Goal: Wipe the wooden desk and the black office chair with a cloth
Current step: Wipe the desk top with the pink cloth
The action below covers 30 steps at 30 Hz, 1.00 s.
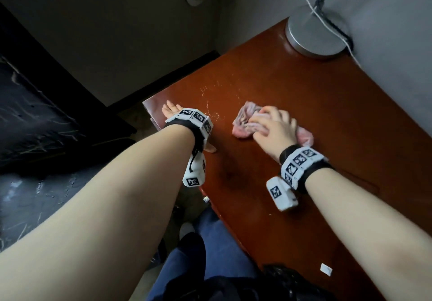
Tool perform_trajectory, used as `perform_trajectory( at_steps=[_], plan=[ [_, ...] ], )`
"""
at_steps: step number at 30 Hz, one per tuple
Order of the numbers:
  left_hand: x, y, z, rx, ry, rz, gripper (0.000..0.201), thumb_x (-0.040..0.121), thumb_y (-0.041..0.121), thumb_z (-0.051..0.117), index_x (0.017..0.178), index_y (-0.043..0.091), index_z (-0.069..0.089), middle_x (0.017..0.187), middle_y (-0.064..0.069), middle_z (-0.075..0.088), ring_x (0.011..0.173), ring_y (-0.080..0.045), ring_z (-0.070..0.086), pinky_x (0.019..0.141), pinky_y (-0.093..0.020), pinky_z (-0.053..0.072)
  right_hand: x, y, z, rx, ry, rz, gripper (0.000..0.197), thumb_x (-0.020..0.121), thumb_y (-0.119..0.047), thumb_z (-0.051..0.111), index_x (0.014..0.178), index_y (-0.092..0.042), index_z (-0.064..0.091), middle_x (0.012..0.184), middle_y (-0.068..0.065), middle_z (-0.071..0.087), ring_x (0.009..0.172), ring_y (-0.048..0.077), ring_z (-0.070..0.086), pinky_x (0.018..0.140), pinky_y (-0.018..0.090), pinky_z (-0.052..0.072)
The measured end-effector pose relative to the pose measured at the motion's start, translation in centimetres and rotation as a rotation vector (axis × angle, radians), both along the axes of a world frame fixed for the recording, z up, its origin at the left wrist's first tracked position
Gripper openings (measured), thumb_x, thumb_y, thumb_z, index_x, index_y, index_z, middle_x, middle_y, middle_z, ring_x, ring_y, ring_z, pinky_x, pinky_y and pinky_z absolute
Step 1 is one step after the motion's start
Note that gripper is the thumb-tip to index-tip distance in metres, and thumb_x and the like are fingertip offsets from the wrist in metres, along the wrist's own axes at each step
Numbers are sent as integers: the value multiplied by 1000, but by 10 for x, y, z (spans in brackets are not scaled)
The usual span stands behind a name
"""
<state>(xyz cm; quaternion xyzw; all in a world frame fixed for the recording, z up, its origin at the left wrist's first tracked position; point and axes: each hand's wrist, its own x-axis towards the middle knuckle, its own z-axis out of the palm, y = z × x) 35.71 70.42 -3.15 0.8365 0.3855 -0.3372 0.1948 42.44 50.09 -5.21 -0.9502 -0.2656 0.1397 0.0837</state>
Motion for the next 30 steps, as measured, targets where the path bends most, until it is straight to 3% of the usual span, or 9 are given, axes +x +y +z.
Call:
perform_trajectory(
  at_steps=[4, 6, 8, 9, 10, 12, 16, 22, 30],
  plan=[
    [-4, 8, -2, 11, -158, 52, 80, 93, 22, 57, 147, -7, 5, 156, -24, -5, 145, -37, -3, 117, -44, 2, -25, -38, -1, -97, -92, 124, 46, 89, -31, 51, 134, -43, 45, 147, -5, 34, 126, 25, 30, 100, 41, 24],
    [-5, 12, -8, 26, -124, -13, 93, 88, 35, 65, 147, -6, 7, 155, -25, -5, 144, -39, -2, 116, -46, 4, -25, -56, 0, -164, -149, 44, 46, 92, -37, 47, 137, -41, 41, 147, -3, 34, 121, 27, 36, 95, 42, 29],
    [-8, 7, -19, 95, -9, -153, 117, 73, 68, 63, 147, -5, 10, 154, -30, -6, 142, -45, -2, 114, -52, 5, -21, -71, 2, -220, -169, -136, 45, 93, -43, 44, 138, -40, 38, 146, 0, 34, 117, 30, 39, 92, 42, 31],
    [-13, 5, -24, 144, 1, -218, 135, 63, 79, 60, 139, -17, 3, 152, -33, -6, 142, -47, -2, 114, -54, 5, -19, -76, 2, -238, -161, -234, 46, 93, -46, 43, 138, -40, 37, 145, 1, 33, 116, 31, 40, 93, 43, 32],
    [-16, 5, -28, 153, -15, -220, 143, 58, 81, 61, 144, -10, -8, 151, -35, -7, 141, -47, -3, 114, -54, 4, -19, -81, 3, -254, -150, -312, 46, 93, -48, 42, 138, -39, 35, 145, 2, 33, 116, 32, 39, 93, 44, 32],
    [-19, 8, -29, 132, -87, -170, 145, 56, 75, 67, 145, -7, -12, 152, -33, -10, 143, -42, -6, 117, -53, 0, -24, -86, 3, -289, -135, -401, 49, 93, -49, 40, 140, -37, 32, 145, 3, 32, 116, 33, 39, 93, 44, 32],
    [-28, 10, -25, 143, -67, -222, 162, 39, 84, 67, 144, -5, -17, 153, -26, -19, 143, -39, -12, 116, -48, -3, -52, -96, 6, -363, -76, -458, 53, 95, -53, 32, 144, -35, 23, 145, 6, 28, 119, 33, 39, 94, 48, 36],
    [-59, -7, -22, 199, -196, -226, 137, 58, 85, 55, 149, 2, -5, 157, -19, -7, 146, -33, -4, 117, -45, 0, -120, -119, 8, -406, -33, -529, 54, 95, -53, 29, 145, -36, 17, 139, 11, 29, 105, 35, 50, 79, 40, 42],
    [-86, -33, -24, 236, -189, -237, 108, 81, 74, 43, 150, 3, 2, 158, -17, -2, 146, -31, 0, 118, -44, 0, -182, -177, 13, -494, 51, -734, 57, 95, -53, 27, 146, -34, 11, 127, 17, 35, 98, 36, 56, 77, 39, 44]
  ],
)
